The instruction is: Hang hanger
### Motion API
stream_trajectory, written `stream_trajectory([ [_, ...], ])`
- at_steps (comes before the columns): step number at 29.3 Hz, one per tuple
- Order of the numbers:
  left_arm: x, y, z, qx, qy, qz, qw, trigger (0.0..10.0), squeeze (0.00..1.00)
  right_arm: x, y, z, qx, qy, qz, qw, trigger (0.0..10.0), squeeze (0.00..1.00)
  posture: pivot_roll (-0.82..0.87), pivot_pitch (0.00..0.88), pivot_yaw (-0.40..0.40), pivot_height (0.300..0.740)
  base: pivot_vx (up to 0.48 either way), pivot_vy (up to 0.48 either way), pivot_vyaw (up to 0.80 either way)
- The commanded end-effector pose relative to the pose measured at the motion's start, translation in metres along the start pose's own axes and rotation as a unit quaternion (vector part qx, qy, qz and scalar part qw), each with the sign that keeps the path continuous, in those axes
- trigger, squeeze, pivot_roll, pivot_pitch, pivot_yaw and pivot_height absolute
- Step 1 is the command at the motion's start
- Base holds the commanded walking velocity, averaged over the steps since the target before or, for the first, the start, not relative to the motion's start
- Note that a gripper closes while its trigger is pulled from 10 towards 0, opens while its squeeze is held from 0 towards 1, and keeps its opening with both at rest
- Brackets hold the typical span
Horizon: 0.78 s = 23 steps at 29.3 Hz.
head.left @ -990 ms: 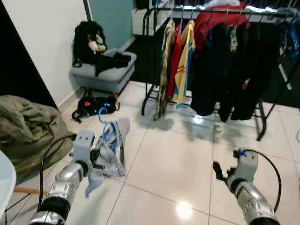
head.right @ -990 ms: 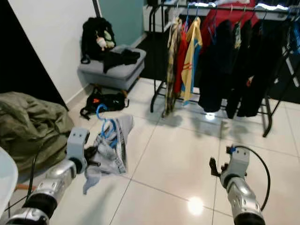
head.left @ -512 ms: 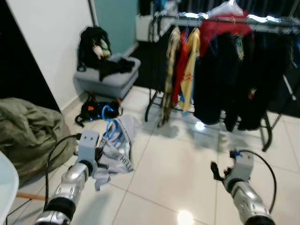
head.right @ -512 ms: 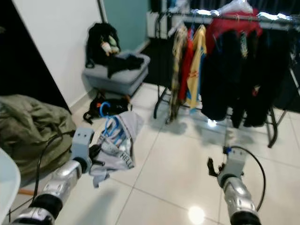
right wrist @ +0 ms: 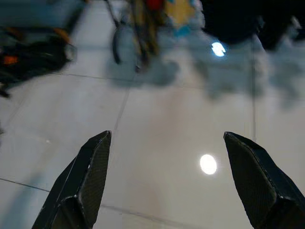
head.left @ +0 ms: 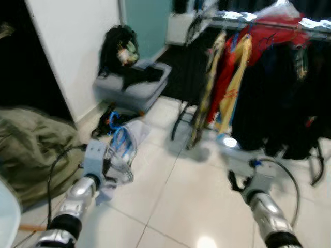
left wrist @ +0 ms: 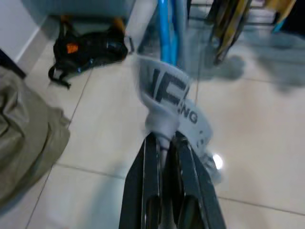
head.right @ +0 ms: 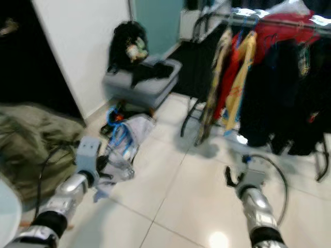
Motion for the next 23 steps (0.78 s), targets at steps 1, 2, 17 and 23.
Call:
stream_trajectory([
  [1, 0.004, -0.002, 0.001, -0.003, -0.003, 0.007, 1.000, 10.0, 0.00, -0.004, 0.003, 0.009, -0.012, 0.000, -0.005, 1.000, 10.0, 0.00, -0.09, 0.080, 0.062, 0.740, 0.326, 0.000, 0.00],
  [2, 0.004, -0.002, 0.001, -0.003, -0.003, 0.007, 1.000, 10.0, 0.00, -0.002, 0.002, 0.009, -0.012, 0.000, -0.001, 1.000, 10.0, 0.00, -0.09, 0.082, 0.062, 0.740, 0.326, 0.000, 0.00],
  [17, -0.007, -0.001, 0.005, -0.004, -0.008, -0.010, 1.000, 10.0, 0.00, 0.000, 0.002, 0.009, -0.008, 0.001, 0.007, 1.000, 10.0, 0.00, -0.10, 0.082, 0.066, 0.740, 0.327, 0.000, -0.32],
  [23, -0.024, 0.006, 0.012, -0.003, -0.011, -0.024, 1.000, 10.0, 0.00, -0.014, 0.006, 0.011, -0.007, 0.025, -0.012, 1.000, 10.0, 0.00, -0.09, 0.083, 0.061, 0.740, 0.328, 0.000, 0.00],
])
Point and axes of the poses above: a point about 5 cm out from each wrist's last joint towards the gripper, its own y axis pointing back from the gripper into the wrist, its own x axis along the axis of the wrist's last joint, z = x × y, the point moved 6 cm from there along -y, pointing out of the wrist towards the gripper, and after that the axes turned 8 degrees about -y, right-handed, at the moved point
